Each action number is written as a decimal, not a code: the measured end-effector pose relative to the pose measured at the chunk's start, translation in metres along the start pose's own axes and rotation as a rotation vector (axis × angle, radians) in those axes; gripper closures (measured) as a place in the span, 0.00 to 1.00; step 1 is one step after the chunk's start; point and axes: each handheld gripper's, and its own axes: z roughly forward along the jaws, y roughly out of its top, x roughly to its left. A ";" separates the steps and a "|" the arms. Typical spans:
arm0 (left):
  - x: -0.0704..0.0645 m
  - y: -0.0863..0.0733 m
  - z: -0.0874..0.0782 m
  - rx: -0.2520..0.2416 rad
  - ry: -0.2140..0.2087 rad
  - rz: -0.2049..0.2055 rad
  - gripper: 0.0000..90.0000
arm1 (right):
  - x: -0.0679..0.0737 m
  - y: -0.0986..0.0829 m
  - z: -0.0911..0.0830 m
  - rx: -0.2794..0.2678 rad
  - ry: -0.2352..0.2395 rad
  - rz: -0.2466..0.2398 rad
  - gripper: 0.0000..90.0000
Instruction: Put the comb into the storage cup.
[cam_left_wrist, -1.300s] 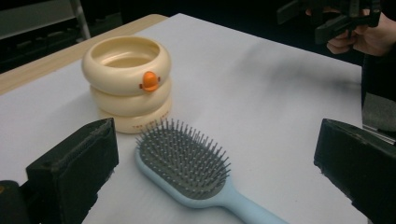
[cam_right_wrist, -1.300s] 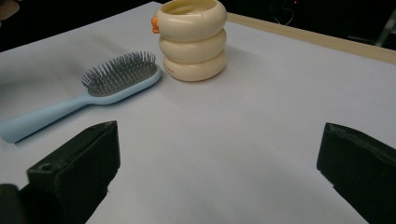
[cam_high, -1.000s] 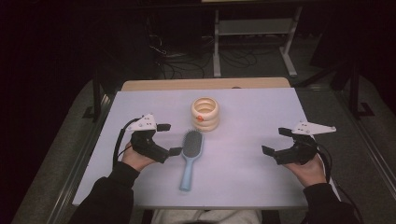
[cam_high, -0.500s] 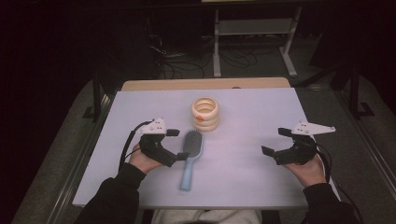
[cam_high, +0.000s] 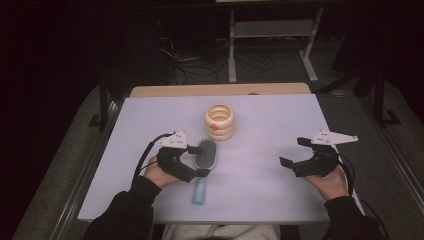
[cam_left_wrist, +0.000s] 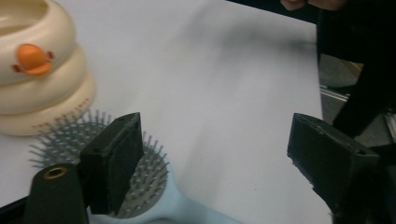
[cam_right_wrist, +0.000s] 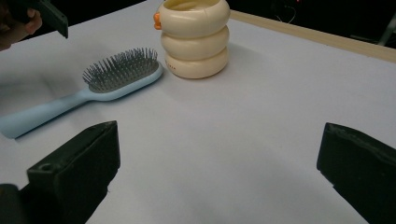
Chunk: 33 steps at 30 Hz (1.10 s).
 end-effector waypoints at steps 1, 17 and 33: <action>0.000 0.000 0.001 0.002 -0.006 0.001 0.23 | 0.000 0.000 0.000 -0.001 -0.001 -0.001 0.00; -0.007 0.000 0.019 0.076 -0.040 0.033 0.43 | -0.001 0.000 0.000 -0.001 0.003 0.001 0.00; -0.014 -0.004 0.036 0.196 -0.118 0.071 0.94 | 0.000 0.000 0.001 0.005 0.009 0.001 0.00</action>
